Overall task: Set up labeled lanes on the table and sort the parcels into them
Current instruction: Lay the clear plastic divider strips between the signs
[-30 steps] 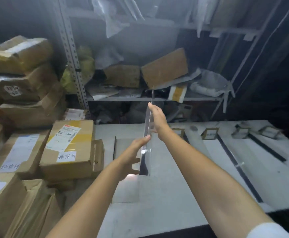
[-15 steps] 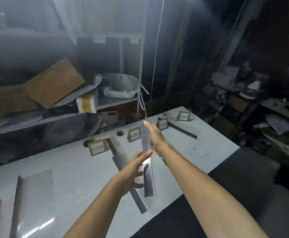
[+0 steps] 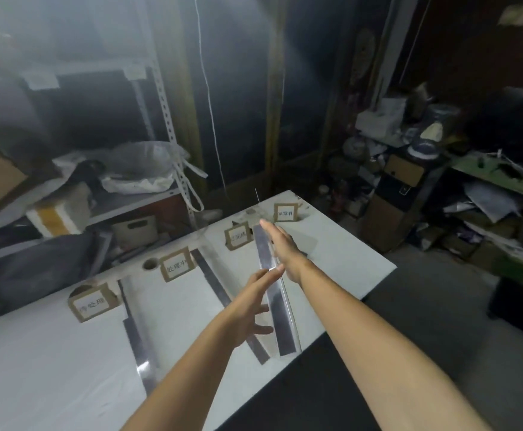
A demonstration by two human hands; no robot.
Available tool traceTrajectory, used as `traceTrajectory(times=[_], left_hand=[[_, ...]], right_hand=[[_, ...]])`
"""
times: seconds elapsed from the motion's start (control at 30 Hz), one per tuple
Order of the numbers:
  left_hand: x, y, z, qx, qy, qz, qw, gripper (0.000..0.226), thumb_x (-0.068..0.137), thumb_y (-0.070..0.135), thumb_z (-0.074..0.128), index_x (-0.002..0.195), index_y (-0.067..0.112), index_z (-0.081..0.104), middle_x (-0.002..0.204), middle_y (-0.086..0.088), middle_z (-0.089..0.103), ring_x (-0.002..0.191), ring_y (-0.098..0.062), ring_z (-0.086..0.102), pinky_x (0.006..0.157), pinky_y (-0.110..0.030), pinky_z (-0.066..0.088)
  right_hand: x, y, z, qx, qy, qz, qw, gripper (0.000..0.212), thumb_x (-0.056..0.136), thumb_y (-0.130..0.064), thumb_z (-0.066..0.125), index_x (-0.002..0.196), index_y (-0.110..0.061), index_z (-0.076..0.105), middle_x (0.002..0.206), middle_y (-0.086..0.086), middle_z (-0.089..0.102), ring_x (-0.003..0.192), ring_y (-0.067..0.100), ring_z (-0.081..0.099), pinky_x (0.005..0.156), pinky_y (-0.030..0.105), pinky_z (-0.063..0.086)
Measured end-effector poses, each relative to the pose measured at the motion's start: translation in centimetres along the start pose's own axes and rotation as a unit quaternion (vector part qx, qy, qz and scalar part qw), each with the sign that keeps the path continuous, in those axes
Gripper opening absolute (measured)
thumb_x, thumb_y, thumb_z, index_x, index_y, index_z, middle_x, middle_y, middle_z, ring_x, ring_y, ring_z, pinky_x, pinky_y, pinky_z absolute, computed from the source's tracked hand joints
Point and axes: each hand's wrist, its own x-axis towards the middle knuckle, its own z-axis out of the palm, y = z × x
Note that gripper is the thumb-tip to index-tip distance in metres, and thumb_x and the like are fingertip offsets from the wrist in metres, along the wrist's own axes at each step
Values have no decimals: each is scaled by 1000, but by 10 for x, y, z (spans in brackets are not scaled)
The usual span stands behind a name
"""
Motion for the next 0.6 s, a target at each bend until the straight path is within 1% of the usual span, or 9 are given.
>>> traceTrajectory(times=[0.1, 0.2, 0.37, 0.53, 0.6], left_hand=[[35, 10, 10, 2, 5, -13, 1000, 90, 68, 82, 63, 142, 42, 30, 162, -1, 22, 143, -37, 32, 103, -58, 44], [77, 22, 12, -11, 6, -20, 1000, 85, 67, 80, 64, 137, 42, 35, 160, -2, 26, 140, -36, 36, 102, -58, 46], [154, 39, 6, -38, 2, -23, 999, 97, 65, 79, 66, 146, 37, 34, 158, -4, 30, 135, -36, 43, 103, -62, 45], [210, 52, 1, -71, 7, -45, 996, 98, 61, 80, 67, 144, 39, 36, 157, -3, 32, 135, -34, 42, 103, -60, 45], [226, 57, 0, -78, 17, -56, 995, 99, 59, 81, 67, 144, 39, 38, 157, -1, 33, 135, -34, 43, 103, -60, 45]], right_hand=[[28, 5, -25, -1, 4, 15, 1000, 60, 97, -60, 48, 150, -32, 41, 157, -2, 39, 144, 24, 36, 108, 42, 34], [66, 9, -45, 2, 1, 33, 999, 63, 96, -62, 47, 152, -34, 38, 159, -2, 34, 146, 25, 32, 107, 45, 36], [140, 7, -68, -5, -4, 67, 998, 69, 92, -64, 53, 151, -30, 39, 159, 1, 35, 145, 26, 32, 113, 46, 32], [202, 9, -79, -62, -15, 93, 994, 69, 91, -67, 51, 150, -34, 39, 156, 2, 38, 141, 29, 37, 105, 48, 35], [220, 12, -83, -78, -21, 107, 991, 68, 90, -70, 50, 148, -36, 41, 154, 2, 39, 139, 29, 39, 106, 49, 35]])
